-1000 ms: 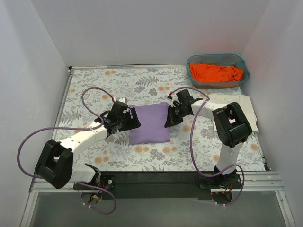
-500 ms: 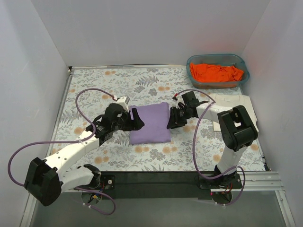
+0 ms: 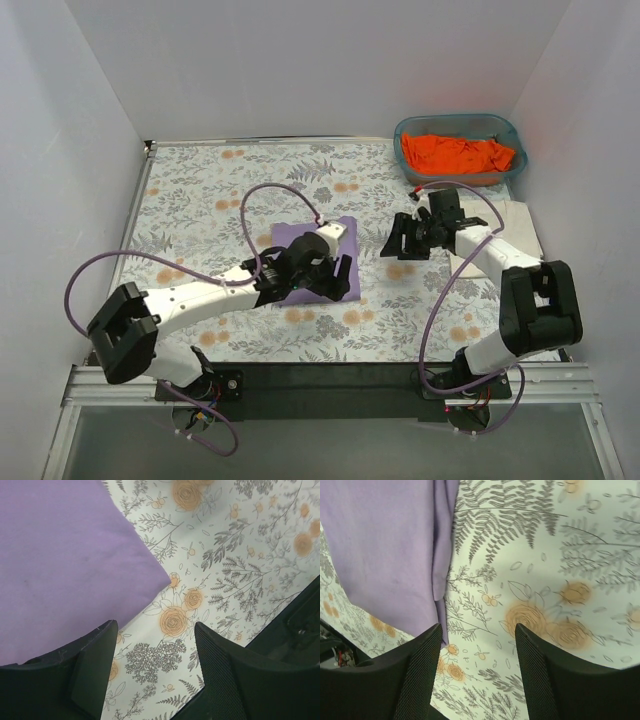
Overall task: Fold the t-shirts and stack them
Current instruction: Neatly place the folded tshirt to the corner
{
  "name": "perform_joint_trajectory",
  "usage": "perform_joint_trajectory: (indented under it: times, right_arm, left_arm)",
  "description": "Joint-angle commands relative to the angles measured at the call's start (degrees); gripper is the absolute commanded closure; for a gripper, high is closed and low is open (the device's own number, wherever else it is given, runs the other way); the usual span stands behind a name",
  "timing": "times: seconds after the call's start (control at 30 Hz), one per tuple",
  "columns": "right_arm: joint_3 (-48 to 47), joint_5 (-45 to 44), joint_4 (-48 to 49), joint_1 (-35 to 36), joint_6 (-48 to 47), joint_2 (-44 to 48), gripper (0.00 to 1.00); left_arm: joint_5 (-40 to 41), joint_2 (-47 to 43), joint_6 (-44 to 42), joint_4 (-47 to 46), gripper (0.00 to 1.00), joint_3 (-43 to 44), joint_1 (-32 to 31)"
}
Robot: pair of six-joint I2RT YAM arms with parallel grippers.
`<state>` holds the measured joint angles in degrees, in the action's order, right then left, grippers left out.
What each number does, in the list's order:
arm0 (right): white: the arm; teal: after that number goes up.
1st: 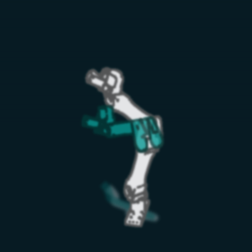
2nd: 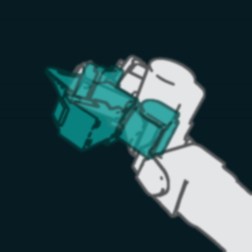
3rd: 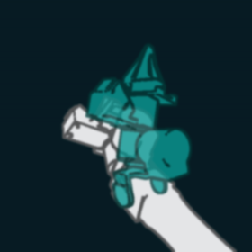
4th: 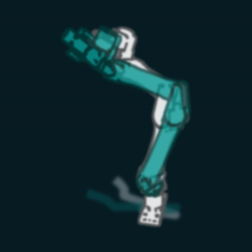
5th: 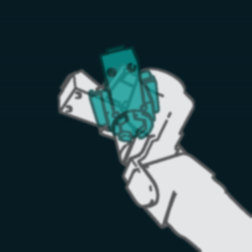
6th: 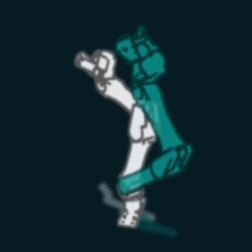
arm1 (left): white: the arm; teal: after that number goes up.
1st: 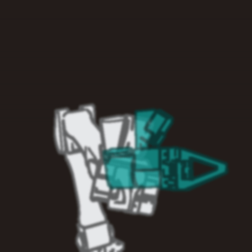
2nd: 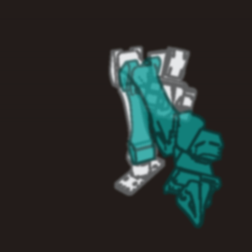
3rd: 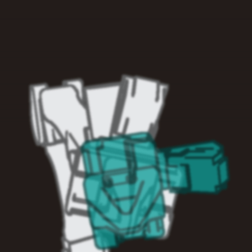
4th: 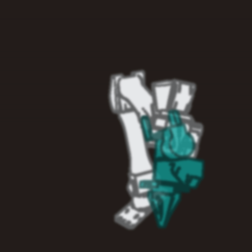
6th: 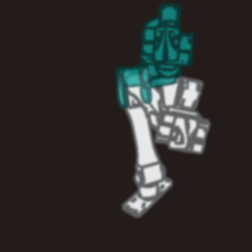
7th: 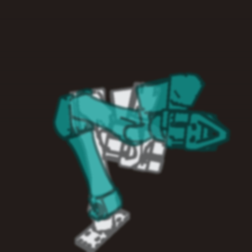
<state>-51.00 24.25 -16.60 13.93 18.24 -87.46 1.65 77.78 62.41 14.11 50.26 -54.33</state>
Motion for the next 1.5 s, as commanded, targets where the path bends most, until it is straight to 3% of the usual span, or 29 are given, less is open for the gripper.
perform_joint_trajectory:
  times: [0.0,0.23,0.47,0.73,1.1,1.47]
  right_arm:
    - [1.6,-0.9,-3.3,-2.3,-0.4,3.5,0.43]
    - [4.7,-2.7,-4.9,-4.8,0.5,9.3,0.35]
    - [6.6,-2.6,-5.1,-4.9,2.1,12.0,0.31]
    - [9.9,1.7,-1.2,-4.9,5.5,11.7,0.29]
    - [12.0,6.8,10.0,-4.5,14.2,7.8,0.26]
    - [15.2,4.1,21.3,-2.5,25.4,2.4,0.25]
  left_arm:
    - [7.7,3.9,-5.9,-0.7,0.42,5.4,-4.4]
    - [16.4,16.4,-12.5,-1.4,0.48,11.6,-12.3]
    - [20.1,21.5,-13.6,-2.2,0.53,11.4,-14.3]
    - [24.3,24.3,-14.1,-7.2,0.56,9.3,-14.7]
    - [24.2,25.6,-13.9,-12.6,0.63,5.0,-14.7]
    - [24.5,27.4,-13.2,-13.2,0.8,4.2,-14.6]
